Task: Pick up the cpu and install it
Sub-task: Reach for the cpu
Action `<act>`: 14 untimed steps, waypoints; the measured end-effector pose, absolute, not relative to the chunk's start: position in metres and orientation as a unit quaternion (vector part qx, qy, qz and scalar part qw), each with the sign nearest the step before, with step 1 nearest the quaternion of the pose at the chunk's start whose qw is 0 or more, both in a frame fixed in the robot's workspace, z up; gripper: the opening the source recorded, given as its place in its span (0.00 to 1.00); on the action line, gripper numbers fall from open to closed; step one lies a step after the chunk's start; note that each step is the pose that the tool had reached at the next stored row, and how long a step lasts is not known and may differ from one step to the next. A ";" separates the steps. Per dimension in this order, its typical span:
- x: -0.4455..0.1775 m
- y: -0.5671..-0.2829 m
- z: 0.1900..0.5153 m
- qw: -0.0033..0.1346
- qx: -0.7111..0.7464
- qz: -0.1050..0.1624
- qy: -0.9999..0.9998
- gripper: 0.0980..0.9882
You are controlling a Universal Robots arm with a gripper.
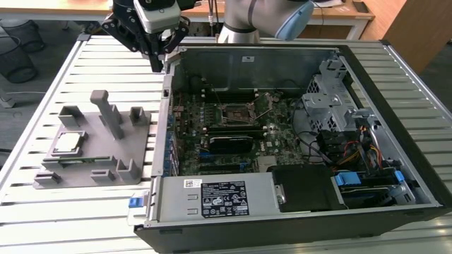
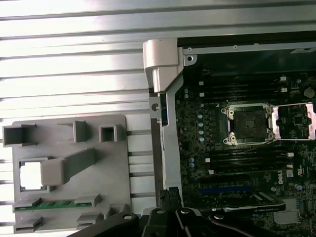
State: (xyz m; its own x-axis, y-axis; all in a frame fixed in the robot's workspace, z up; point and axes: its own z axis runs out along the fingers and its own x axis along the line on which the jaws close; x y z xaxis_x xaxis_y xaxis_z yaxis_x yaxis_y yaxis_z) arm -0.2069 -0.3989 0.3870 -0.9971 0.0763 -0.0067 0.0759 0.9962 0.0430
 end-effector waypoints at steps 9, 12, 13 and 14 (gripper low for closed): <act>-0.216 -0.399 0.386 0.004 0.038 0.021 0.999 0.01; -0.219 -0.399 0.386 0.004 0.038 0.021 0.999 0.01; -0.220 -0.399 0.386 0.004 0.038 0.021 0.999 0.01; -0.220 -0.399 0.386 0.004 0.038 0.021 0.999 0.01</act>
State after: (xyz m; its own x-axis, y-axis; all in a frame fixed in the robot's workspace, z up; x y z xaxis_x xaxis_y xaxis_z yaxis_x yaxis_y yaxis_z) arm -0.2205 -0.3991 0.3860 -0.9971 0.0762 -0.0058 0.0759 0.9962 0.0430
